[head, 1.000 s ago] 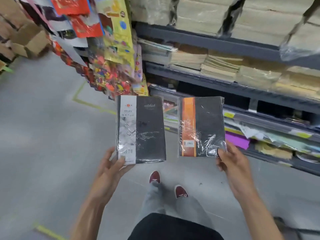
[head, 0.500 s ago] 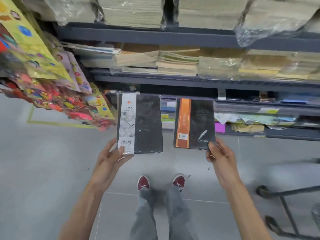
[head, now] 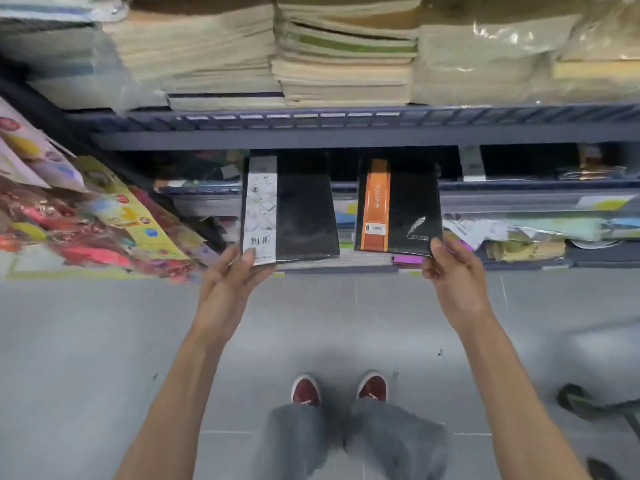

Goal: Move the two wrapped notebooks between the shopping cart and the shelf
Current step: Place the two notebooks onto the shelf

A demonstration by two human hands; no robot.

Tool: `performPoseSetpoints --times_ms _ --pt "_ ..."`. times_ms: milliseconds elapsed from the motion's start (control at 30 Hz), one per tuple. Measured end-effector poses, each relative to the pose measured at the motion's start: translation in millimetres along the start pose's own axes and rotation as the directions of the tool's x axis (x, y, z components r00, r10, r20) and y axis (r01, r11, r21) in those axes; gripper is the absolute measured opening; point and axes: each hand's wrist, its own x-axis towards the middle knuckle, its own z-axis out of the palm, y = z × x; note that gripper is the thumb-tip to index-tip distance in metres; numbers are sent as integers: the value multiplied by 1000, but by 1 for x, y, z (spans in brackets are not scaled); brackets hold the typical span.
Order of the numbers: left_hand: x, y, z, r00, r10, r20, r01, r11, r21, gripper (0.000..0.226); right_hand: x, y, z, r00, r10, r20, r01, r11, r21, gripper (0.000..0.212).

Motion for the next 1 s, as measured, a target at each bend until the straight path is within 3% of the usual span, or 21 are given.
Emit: performPoseSetpoints --times_ms 133,267,333,433,533,700,867,1000 --pt "32 -18 2 997 79 -1 -79 997 17 28 29 23 5 993 -110 35 108 993 41 14" --pt "54 -24 8 959 281 -30 -281 960 11 46 44 32 17 970 -233 72 234 972 -4 20" --pt "61 -25 13 926 375 -36 -374 927 39 41 52 34 24 952 -298 75 298 955 9 10" --pt "72 -29 17 888 455 -69 -450 890 77 35 65 42 33 907 -415 71 416 909 3 30" --pt "85 -38 17 841 535 -83 -522 842 136 28 75 49 41 858 -512 33 512 859 15 32" --pt "109 -48 9 788 609 -93 -605 793 68 38 90 61 41 796 -605 -15 605 796 26 46" --pt "117 -52 12 749 659 -65 -654 752 78 28 94 64 36 751 -659 48 660 751 -12 58" --pt "111 -54 14 741 670 -49 -665 742 83 48 97 60 32 721 -689 68 692 722 -12 48"
